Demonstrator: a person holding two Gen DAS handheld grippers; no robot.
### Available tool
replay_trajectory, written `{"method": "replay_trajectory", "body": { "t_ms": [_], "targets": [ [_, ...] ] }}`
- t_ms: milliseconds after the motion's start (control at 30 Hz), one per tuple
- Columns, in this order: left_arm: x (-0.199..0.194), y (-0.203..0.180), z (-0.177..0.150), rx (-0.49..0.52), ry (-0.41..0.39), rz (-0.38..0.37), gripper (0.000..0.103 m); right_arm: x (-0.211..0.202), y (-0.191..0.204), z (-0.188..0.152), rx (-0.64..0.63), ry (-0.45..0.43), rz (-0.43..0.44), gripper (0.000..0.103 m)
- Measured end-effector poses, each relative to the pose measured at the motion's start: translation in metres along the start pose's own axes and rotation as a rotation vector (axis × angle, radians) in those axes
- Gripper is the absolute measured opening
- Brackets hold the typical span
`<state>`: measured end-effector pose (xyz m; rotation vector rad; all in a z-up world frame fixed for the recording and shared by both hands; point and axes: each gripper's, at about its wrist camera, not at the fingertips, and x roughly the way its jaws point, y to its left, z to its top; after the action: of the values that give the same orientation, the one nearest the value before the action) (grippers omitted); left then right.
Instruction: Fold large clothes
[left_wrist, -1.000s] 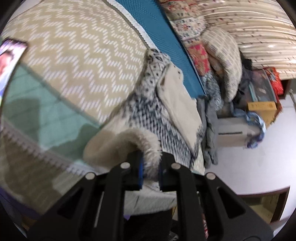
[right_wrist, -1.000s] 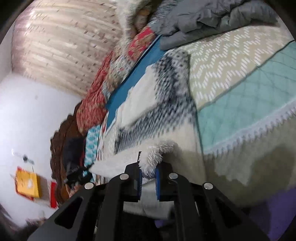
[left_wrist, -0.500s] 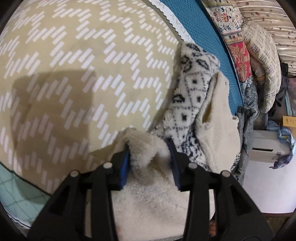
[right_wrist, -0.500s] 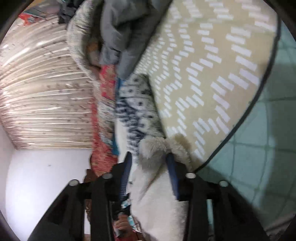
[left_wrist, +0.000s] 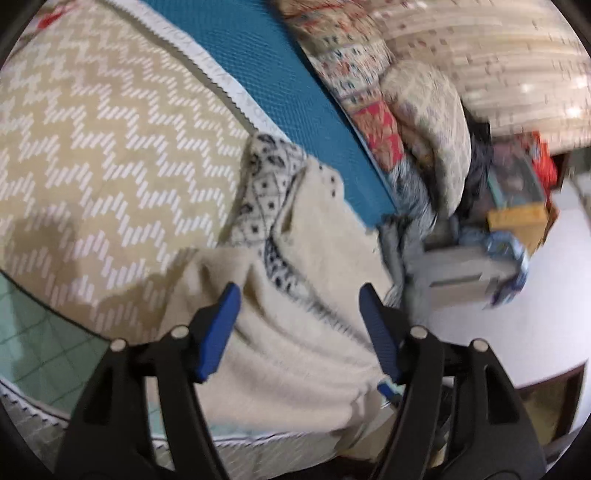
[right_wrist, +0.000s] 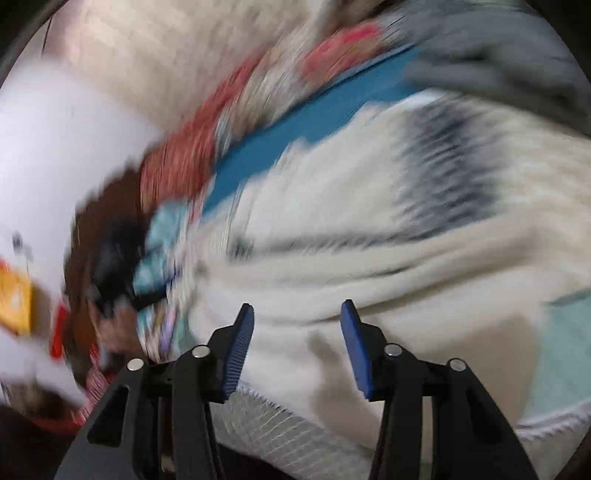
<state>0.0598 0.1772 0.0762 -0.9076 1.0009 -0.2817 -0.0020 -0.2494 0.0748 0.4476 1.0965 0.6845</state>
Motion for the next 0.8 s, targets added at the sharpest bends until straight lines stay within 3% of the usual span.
{"method": "replay_trajectory", "body": {
  "t_ms": [167,300,367,500,567,633,667,733,767,800],
  "targets": [
    [0.010,-0.008,-0.035,0.161,0.061,0.060,0.064,0.075,0.008,0.028,0.007,0.125,-0.011,0.094],
    [0.038,-0.001,-0.049,0.223,0.117,0.192,0.064,0.080,-0.006,0.071,0.087,-0.049,-0.051,0.094],
    [0.044,0.004,-0.048,0.203,0.133,0.195,0.064,0.067,-0.017,0.077,0.184,-0.102,-0.001,0.094],
    [0.051,-0.015,-0.040,0.255,0.137,0.136,0.064,0.047,-0.002,0.059,0.083,-0.108,-0.012,0.094],
    [0.062,-0.027,-0.034,0.291,0.143,0.151,0.061,0.042,0.003,0.041,0.039,-0.082,-0.015,0.094],
    [0.077,-0.033,-0.026,0.296,0.142,0.177,0.060,0.036,-0.002,0.025,0.023,-0.072,-0.074,0.094],
    [0.084,-0.033,-0.020,0.297,0.133,0.198,0.060,0.033,-0.013,0.018,0.037,-0.075,-0.128,0.094],
    [0.103,-0.027,-0.007,0.337,0.085,0.363,0.053,0.020,-0.043,0.008,0.121,-0.091,-0.178,0.095],
    [0.108,-0.021,-0.003,0.336,0.099,0.400,0.044,0.013,-0.057,0.004,0.190,-0.111,-0.126,0.097],
    [0.111,-0.011,0.002,0.291,0.131,0.391,0.043,-0.003,-0.066,-0.003,0.259,-0.147,-0.071,0.097]
  ]
}}
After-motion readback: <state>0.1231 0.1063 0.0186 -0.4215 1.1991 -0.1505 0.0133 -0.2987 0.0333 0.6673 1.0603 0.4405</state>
